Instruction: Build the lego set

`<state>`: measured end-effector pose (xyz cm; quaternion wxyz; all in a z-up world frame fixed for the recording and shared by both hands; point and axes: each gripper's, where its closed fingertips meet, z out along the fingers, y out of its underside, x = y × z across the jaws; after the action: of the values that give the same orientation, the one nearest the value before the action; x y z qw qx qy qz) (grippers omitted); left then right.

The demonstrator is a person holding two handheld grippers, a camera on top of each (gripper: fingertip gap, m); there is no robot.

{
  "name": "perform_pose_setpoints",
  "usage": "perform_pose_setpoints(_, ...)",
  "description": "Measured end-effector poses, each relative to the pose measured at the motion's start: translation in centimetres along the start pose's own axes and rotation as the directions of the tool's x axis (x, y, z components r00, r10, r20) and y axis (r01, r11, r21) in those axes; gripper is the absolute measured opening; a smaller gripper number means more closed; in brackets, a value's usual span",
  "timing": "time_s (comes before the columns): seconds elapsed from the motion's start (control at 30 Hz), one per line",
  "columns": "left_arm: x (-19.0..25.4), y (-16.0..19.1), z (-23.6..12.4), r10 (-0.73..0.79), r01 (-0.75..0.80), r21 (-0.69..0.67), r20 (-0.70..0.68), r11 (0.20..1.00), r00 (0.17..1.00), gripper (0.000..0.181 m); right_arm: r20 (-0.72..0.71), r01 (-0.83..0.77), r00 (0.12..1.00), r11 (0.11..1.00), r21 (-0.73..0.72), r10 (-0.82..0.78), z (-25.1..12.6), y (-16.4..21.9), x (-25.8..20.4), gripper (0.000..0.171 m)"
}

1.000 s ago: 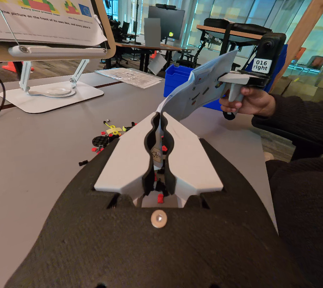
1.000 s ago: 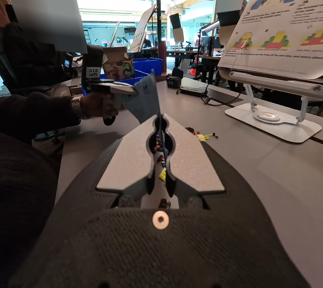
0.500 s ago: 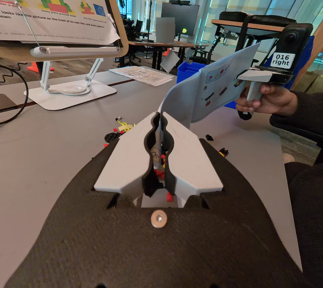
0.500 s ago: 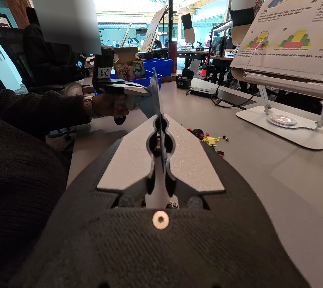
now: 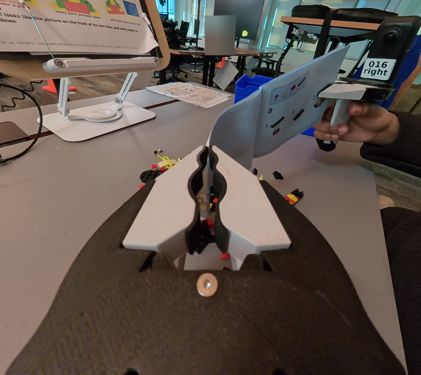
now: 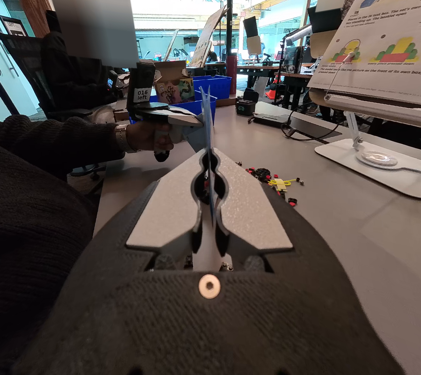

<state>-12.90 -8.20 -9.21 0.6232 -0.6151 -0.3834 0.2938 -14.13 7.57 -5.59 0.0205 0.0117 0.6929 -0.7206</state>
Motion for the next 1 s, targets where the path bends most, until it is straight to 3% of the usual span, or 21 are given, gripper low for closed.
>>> perform_pose_setpoints(0.5,-0.1,0.2,0.1,0.054,-0.054,-0.027,0.012,0.998,0.998,0.0,-0.012,-0.004,1.0,1.0,0.013,0.004,0.2,0.0,0.6,0.0)
perform_pose_setpoints(0.67,-3.2,-0.6,0.9,0.155,-0.149,-0.097,0.058,0.984,0.986,0.0,-0.079,0.008,0.997,0.999,0.042,-0.004,2.5,-0.5,4.8,0.0)
perform_pose_setpoints(0.83,-9.8,-1.8,3.5,0.177,-0.14,-0.223,0.154,0.965,0.972,0.0,-0.157,-0.005,0.988,1.0,0.01,0.006,5.6,1.1,11.0,0.0)
perform_pose_setpoints(1.0,-14.9,-2.0,7.9,0.125,-0.078,-0.232,0.195,0.97,0.973,0.0,-0.16,-0.146,0.977,0.989,-0.001,0.144,9.9,2.8,17.1,0.0)
